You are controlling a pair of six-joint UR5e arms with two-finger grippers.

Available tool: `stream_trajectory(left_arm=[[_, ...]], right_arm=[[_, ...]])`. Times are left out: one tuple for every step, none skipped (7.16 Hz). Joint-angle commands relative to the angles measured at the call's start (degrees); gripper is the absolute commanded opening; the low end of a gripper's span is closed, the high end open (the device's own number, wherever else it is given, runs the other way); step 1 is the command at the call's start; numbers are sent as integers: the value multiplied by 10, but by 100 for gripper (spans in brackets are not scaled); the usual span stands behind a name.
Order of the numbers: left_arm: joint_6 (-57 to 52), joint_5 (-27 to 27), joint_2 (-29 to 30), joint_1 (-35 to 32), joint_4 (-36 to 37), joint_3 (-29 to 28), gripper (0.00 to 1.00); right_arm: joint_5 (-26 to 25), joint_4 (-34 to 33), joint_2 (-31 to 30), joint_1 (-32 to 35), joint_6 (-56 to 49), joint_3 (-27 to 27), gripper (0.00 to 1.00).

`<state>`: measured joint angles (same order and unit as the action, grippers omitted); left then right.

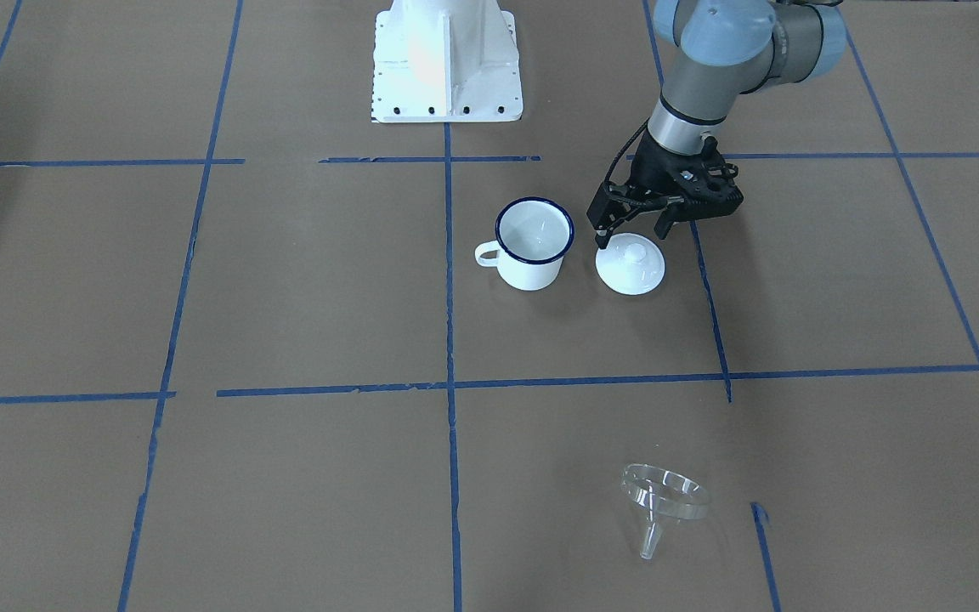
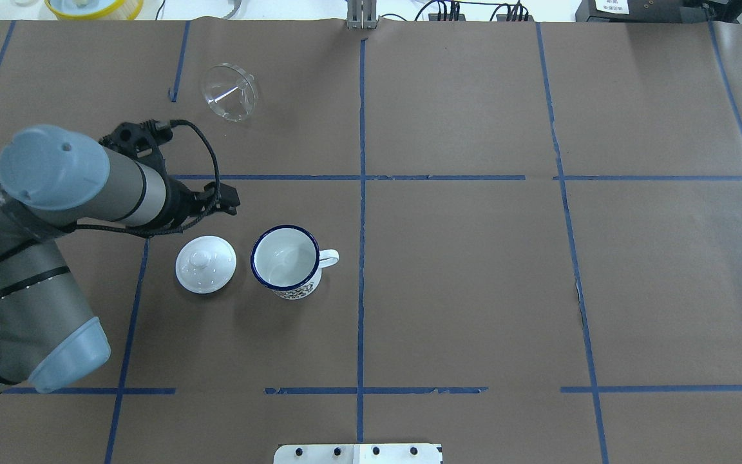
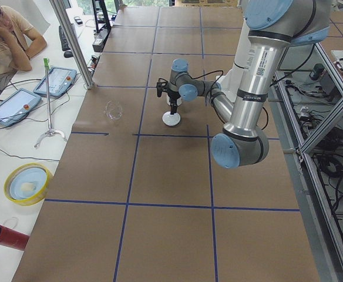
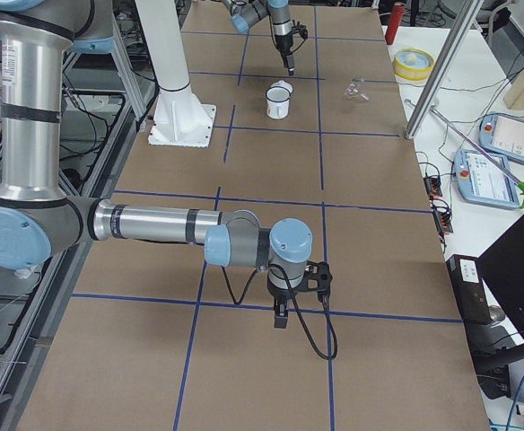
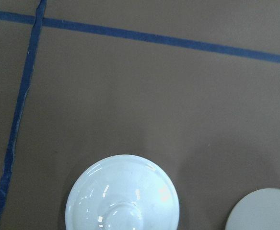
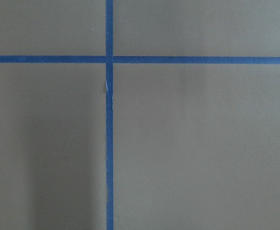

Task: Place funnel on cup
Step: 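Release the lid and move the left gripper to the glass funnel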

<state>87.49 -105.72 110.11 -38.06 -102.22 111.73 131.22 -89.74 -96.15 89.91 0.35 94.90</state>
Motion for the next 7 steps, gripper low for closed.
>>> stream_trajectory(left_arm=[[152,42,34,-44,-62,-5,100],[231,86,34,-50,-155,-49,100],[307,88,41,-61,-253,-128,100],[362,103,77,-73,-311,-215,100],[394,145,125,-77,-332,-304,100],[420,159,140,-77,-401,-361,100],[432,162,148,-77,-450,-412,100]], right_arm=[[0,0,0,0,0,0,100],[0,0,0,0,0,0,100],[0,0,0,0,0,0,100],[0,0,0,0,0,0,100],[0,0,0,0,0,0,100],[0,0,0,0,0,0,100],[0,0,0,0,0,0,100]])
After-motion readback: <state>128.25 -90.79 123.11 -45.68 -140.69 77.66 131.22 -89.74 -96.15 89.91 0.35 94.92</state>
